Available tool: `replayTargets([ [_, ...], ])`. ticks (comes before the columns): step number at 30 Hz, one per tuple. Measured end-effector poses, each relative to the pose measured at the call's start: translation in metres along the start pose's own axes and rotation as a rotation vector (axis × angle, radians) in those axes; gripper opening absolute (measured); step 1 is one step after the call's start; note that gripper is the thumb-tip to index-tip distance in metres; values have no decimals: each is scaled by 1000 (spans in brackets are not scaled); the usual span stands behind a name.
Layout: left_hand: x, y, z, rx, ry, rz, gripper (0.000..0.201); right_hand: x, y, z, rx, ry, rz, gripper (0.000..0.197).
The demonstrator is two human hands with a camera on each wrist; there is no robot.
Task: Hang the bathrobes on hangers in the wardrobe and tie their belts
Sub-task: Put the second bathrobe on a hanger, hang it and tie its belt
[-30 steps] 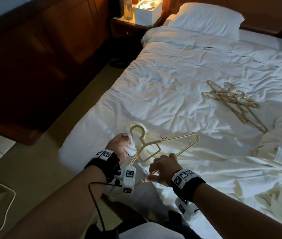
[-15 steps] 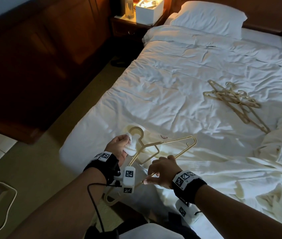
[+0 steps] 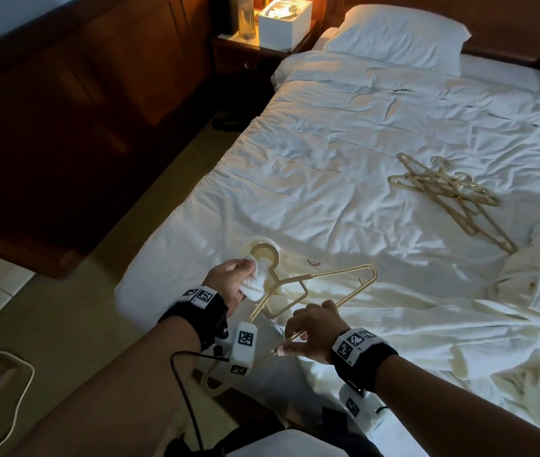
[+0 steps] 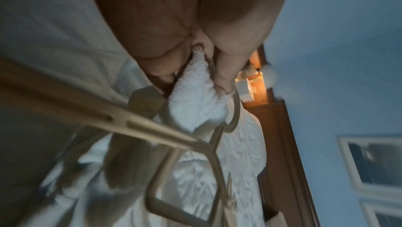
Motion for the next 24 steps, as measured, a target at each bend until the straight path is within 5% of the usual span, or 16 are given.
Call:
replayTargets([
  [7,-1,13,0,-208,67,369,9,8,6,2,-55,64,-89,30],
  [11,0,15,-3,-239,71,394,15,30,11,5,-131,384,72,19],
  [13,-1,14,-6,-246,49,418,13,42,14,5,-212,517,62,31],
  [15,-4,13,-10,-251,26,403,9,48,16,10,-275,454,9,47],
  [18,-12,10,-16,-245,-7,351,9,45,12,24,-210,192,28,39],
  [21,-18,9,-21,-226,-63,293,6,46,6,22,-128,242,14,19],
  [24,-18,13,-30,-255,-83,306,5,48,7,18,-120,292,24,20],
])
Point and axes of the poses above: each hand's wrist, its own z-axis towards the middle knuckle, its own x-axis out of the back of the hand, y = z × x, the point moved 4 cm from there along z, towards the middle knuckle, and after that the axes turned 8 degrees about -z, right-handed, at the moved point
